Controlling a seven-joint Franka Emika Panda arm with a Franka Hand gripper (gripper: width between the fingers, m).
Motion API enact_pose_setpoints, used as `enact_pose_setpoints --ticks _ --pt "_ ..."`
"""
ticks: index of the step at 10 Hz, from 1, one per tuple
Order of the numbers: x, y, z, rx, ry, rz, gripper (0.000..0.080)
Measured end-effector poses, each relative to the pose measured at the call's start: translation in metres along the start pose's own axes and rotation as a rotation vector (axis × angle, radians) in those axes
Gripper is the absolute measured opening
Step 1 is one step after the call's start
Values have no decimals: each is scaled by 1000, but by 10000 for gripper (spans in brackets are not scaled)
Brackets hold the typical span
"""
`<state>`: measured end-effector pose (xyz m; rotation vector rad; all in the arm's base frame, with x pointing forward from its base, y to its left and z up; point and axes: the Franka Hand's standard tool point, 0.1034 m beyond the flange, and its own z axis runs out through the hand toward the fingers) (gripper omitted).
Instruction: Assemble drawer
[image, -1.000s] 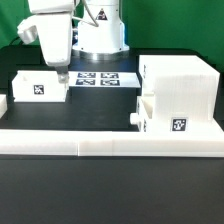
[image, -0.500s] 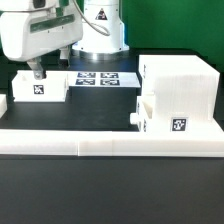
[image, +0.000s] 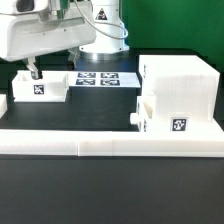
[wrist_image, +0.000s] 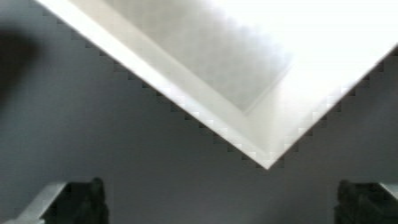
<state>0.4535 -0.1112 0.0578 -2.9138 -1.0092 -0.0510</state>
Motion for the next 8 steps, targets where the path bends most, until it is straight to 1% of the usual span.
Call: enact_pose_setpoints --ticks 1,2,3,4,8 --pt "0 0 0 -1 2 42 648" --pt "-4 -1 2 -17 19 191 648" --pt "-10 -8 5 -15 18 315 648" --pt "-12 -13 7 -17 19 409 648" --pt "-25 -27 16 24 10 691 648"
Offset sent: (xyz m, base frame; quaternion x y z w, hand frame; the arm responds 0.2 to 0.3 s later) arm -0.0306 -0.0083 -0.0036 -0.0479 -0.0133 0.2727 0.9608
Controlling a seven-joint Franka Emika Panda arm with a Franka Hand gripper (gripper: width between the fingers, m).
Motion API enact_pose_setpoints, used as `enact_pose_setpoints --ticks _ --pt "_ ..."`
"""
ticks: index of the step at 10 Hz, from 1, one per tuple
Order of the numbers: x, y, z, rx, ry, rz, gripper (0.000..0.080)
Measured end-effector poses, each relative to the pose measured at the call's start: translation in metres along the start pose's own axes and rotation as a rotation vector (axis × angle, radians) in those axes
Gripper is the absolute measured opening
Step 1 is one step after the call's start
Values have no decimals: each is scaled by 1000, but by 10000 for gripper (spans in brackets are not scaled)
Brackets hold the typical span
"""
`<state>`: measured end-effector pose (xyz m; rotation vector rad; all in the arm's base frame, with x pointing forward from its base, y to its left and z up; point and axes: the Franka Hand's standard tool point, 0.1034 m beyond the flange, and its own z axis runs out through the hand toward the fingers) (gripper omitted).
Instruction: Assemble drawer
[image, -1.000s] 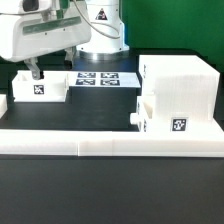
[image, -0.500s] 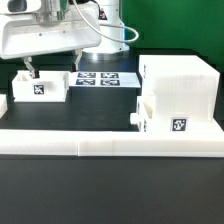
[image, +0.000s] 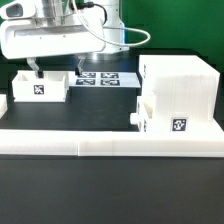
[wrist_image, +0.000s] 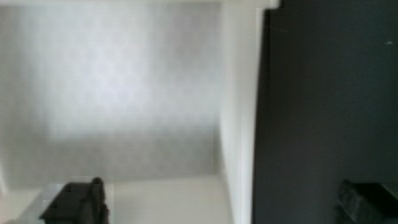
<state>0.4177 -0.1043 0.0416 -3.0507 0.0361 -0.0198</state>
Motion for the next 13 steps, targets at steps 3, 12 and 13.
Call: enact_pose_setpoints --ticks 3,12,13 --pt "-7 -1 6 1 -7 -3 648" --pt "-22 -6 36 -10 11 -24 648" --pt "-24 -6 37 -11 9 -27 648"
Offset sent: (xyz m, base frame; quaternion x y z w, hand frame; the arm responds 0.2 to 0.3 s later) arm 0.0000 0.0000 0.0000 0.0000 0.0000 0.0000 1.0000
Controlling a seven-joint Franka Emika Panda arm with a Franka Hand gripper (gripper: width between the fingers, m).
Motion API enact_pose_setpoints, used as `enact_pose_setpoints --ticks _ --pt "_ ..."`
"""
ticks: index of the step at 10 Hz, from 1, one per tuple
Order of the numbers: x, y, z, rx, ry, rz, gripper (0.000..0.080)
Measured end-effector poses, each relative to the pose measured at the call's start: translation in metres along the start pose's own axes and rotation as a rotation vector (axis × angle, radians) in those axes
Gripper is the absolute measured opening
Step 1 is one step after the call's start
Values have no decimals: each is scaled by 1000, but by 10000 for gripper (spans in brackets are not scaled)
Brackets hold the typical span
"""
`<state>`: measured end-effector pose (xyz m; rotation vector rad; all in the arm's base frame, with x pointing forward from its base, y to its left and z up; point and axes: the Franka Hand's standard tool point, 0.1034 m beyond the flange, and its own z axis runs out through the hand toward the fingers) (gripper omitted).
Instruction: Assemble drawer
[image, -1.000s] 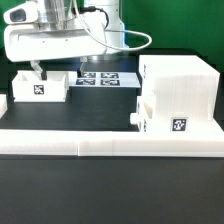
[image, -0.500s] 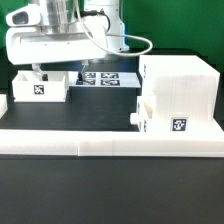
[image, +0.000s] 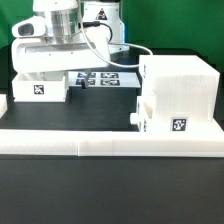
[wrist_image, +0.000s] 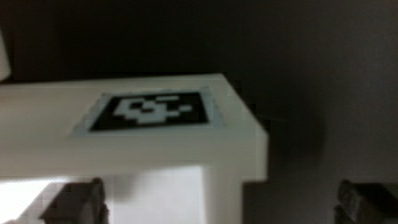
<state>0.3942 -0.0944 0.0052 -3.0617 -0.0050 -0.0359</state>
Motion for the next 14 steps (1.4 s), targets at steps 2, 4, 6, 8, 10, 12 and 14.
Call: enact_pose_setpoints --ticks 2,4,6,8,10,12,14 --pt "-2 1 1 0 -2 -4 633" --pt "-2 1 0 0 -2 -8 277" --pt "-2 1 0 0 -2 -12 143" --pt "-1 1 -1 -2 1 -12 44" --pt "-1 1 -1 -2 2 -12 44" --pt "0 1 -1 -2 2 -13 44" --pt "11 -11 -14 6 -7 -53 44"
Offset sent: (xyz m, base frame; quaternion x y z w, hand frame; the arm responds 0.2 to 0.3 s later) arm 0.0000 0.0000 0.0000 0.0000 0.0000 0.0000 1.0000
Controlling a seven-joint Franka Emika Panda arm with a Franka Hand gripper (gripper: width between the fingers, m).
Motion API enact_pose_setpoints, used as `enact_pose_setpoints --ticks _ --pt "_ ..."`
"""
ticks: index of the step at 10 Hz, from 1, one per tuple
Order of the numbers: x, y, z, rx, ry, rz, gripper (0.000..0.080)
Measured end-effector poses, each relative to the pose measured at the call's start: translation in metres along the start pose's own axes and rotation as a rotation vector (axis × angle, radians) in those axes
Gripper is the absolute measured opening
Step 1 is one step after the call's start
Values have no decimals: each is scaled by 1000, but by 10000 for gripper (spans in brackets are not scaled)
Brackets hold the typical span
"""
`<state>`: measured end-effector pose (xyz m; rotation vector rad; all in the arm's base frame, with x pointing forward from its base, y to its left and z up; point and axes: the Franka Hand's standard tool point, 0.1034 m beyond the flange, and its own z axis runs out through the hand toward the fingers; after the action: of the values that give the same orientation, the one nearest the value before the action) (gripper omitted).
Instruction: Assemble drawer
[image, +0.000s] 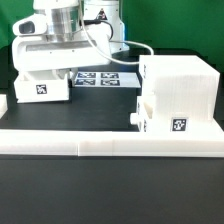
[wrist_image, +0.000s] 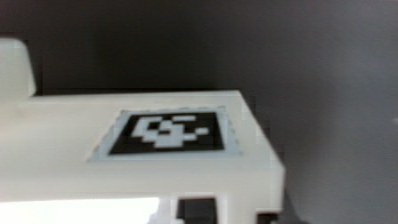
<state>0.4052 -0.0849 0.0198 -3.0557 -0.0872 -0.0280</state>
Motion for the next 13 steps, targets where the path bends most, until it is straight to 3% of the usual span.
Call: enact_pose_setpoints --ticks 2,3,4,7,8,11,13 --pt "19 -16 -18 17 -22 -76 44" --pt "35 -20 -26 39 -38 -175 44" --pt "44 -20 -29 41 -31 -182 44" --pt "40 -20 -26 45 -34 -374 44" --pt "43 -19 -24 39 -22 -521 44" --pt "80 -31 -32 -2 -5 -890 44" --pt "86 -32 -35 -20 -7 -1046 44"
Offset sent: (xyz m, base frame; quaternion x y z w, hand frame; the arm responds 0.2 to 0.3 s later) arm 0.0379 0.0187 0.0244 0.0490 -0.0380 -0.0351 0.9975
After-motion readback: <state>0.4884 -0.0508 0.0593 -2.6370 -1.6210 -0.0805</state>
